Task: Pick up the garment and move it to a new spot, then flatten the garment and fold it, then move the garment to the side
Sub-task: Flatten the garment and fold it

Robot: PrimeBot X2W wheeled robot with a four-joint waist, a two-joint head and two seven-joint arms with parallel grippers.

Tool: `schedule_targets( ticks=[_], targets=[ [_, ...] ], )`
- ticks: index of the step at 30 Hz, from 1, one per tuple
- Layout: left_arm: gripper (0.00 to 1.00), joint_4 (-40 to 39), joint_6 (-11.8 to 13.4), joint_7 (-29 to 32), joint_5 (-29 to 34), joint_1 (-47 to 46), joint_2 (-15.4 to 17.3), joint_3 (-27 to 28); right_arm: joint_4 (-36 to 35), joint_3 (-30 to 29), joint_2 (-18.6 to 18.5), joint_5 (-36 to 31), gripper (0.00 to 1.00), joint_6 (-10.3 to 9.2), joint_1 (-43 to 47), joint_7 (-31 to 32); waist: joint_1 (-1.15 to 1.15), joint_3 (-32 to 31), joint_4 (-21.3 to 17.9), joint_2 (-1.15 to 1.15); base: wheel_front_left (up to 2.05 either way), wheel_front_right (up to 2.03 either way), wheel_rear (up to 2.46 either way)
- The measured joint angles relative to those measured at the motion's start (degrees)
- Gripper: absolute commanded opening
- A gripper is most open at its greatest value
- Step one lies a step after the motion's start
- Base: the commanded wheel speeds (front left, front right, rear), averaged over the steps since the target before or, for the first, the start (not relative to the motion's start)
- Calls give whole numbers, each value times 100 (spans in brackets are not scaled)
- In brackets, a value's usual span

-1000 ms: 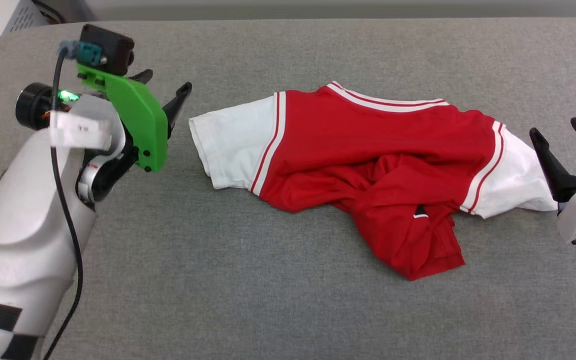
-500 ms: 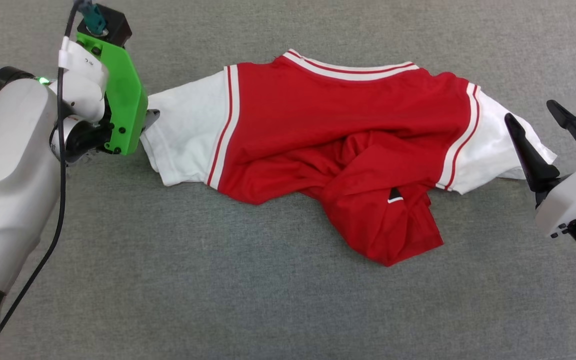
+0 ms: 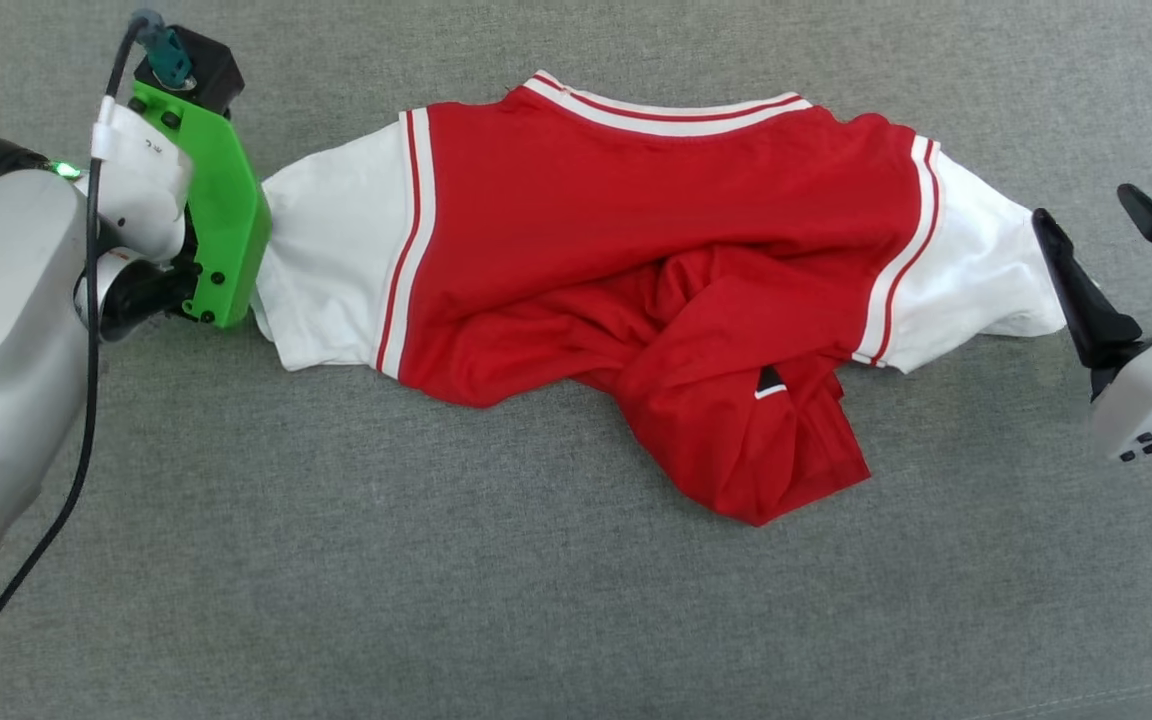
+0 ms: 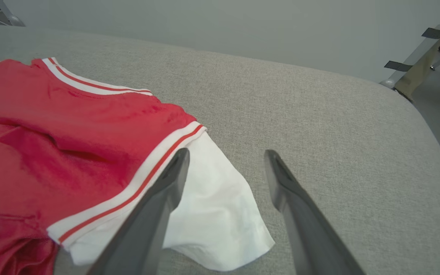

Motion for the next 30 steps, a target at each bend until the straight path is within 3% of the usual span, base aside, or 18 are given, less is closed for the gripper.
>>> schedule_targets(
  ticks=[9, 17, 21, 26, 30],
  targets=[
    [0, 10, 0, -1138, -67, 4, 14, -348, -110, -370, -560, 221, 100, 0, 9, 568, 0, -374, 256, 0, 0, 0, 0],
    [0, -353, 0, -1786, -56, -27, 187, -537, -175, 70, -1638, 1251, 100, 0, -69, 2497, 0, -606, 563, 0, 0, 0, 0],
    [0, -532, 0, -1912, 18, -47, 200, -633, -83, 208, -1949, 1562, 100, 0, -442, 3244, 0, -618, 708, 0, 0, 0, 0],
    [0, -645, 0, -2042, 102, -159, 148, -670, 411, 510, -2004, 1634, 100, 0, -961, 3858, 0, -517, 855, 0, 0, 0, 0],
    [0, -706, 3, -2135, 154, -298, 51, -672, 944, 736, -1845, 1628, 100, 0, -1340, 3985, 0, -372, 964, 0, 0, 0, 0]
  ],
)
